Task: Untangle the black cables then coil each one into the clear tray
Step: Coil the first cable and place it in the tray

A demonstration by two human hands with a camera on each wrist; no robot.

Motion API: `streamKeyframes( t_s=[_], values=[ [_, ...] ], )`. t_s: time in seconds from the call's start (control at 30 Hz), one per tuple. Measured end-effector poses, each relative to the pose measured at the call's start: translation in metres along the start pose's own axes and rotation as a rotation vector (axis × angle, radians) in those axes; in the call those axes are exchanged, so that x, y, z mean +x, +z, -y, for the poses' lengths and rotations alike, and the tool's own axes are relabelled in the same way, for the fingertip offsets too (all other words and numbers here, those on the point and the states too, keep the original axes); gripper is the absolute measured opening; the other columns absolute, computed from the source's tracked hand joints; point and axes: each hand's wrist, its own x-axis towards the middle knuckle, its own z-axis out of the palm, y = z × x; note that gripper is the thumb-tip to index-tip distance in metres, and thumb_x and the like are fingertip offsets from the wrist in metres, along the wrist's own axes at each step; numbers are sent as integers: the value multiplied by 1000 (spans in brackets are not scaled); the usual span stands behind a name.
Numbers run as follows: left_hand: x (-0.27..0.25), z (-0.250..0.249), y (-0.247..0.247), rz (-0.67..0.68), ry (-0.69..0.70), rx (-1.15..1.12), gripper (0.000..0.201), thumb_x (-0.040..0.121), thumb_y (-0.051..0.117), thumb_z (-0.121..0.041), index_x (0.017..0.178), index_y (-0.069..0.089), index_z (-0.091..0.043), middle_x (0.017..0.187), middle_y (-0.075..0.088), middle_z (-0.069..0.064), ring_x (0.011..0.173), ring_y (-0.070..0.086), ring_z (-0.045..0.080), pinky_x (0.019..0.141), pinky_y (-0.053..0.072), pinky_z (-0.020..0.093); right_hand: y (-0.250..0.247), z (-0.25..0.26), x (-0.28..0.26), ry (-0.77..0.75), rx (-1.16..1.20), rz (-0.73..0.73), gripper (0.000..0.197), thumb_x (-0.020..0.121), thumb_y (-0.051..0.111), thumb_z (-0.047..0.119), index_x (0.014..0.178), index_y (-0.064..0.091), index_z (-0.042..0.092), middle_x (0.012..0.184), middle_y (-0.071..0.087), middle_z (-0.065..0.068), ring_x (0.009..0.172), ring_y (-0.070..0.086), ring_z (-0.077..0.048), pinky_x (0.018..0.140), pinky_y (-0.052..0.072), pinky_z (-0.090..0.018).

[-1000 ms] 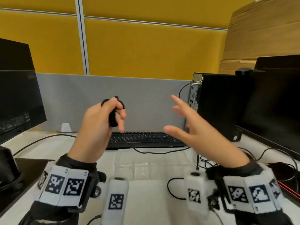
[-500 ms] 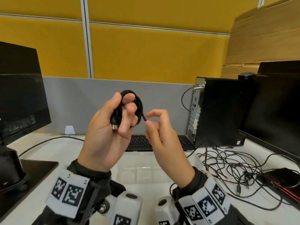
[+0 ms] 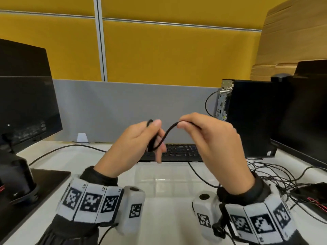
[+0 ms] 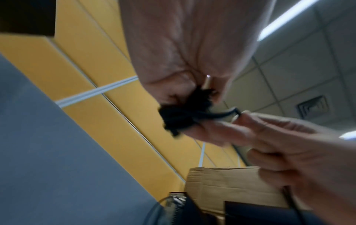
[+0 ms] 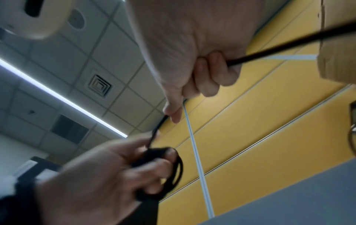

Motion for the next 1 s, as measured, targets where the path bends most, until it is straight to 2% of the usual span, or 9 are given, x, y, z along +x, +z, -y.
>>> streamKeyframes(
  t_s=[0.1, 0.2, 0.3, 0.47, 0.53, 0.6, 0.7, 0.83, 1.0],
  values=[
    [-8, -13, 12, 312, -5, -137, 41, 88, 43, -48, 75, 60, -12, 54, 62, 2, 43, 49, 15, 61, 41, 27, -1, -6, 1, 23, 71, -62, 22, 91, 51, 44, 94, 68, 31, 75, 63, 4, 66, 56, -13, 57, 47, -40],
    [-11, -19, 16, 373, 23, -312, 31, 87, 46, -37, 67, 61, -19, 44, 56, -2, 37, 41, 12, 58, 39, 24, 2, -7, 1, 119, 172, 47, 30, 89, 41, 54, 102, 64, 40, 79, 65, 8, 71, 57, -8, 62, 49, -40],
    [-10, -25, 19, 236, 87, -521, 36, 90, 40, -25, 65, 65, -18, 40, 55, 2, 32, 41, 8, 52, 42, 17, 8, -8, -2, 190, 234, 286, 33, 88, 30, 57, 110, 54, 48, 83, 66, 12, 79, 61, -8, 71, 51, -40],
    [0, -31, 4, -315, 257, -895, 37, 93, 38, -21, 76, 69, -8, 58, 63, -2, 57, 60, 5, 61, 48, 14, 11, -11, -9, 196, 175, 724, 28, 99, 31, 41, 112, 56, 40, 82, 58, 21, 82, 56, -2, 81, 47, -35],
    [3, -22, -9, -482, 293, -628, 30, 101, 32, -16, 97, 59, -3, 70, 71, -5, 72, 67, 5, 70, 49, 12, 11, -8, -10, 163, 167, 875, 29, 101, 30, 37, 107, 58, 33, 68, 50, 14, 65, 48, -4, 73, 43, -30],
    [4, -12, -16, -583, 317, -201, 29, 102, 31, -12, 112, 53, 4, 79, 73, -10, 87, 67, 0, 78, 47, 9, 8, -6, -10, 142, 156, 965, 30, 102, 30, 33, 101, 59, 26, 66, 46, 8, 63, 47, -14, 66, 41, -30],
    [3, -2, -26, -673, 321, 11, 35, 102, 33, -18, 114, 53, 9, 77, 69, -11, 85, 65, -6, 82, 41, 5, -4, -15, -9, 142, 145, 981, 25, 101, 33, 29, 91, 56, 23, 70, 49, 5, 64, 46, -11, 63, 38, -25],
    [0, 2, -45, -747, 297, -42, 28, 102, 33, -26, 96, 57, -12, 63, 68, -13, 76, 64, 8, 89, 44, 18, -24, -47, -16, 217, 75, 1045, 25, 101, 36, 27, 83, 53, 22, 61, 47, 9, 56, 44, -2, 61, 38, -16],
    [0, 0, -63, -650, 143, -575, 45, 100, 33, -38, 70, 62, -21, 52, 54, -7, 48, 50, 3, 54, 44, 11, -34, -100, -35, 366, -170, 1099, 27, 98, 42, 31, 79, 61, 31, 79, 56, 9, 68, 51, -1, 68, 41, -16]
  ],
)
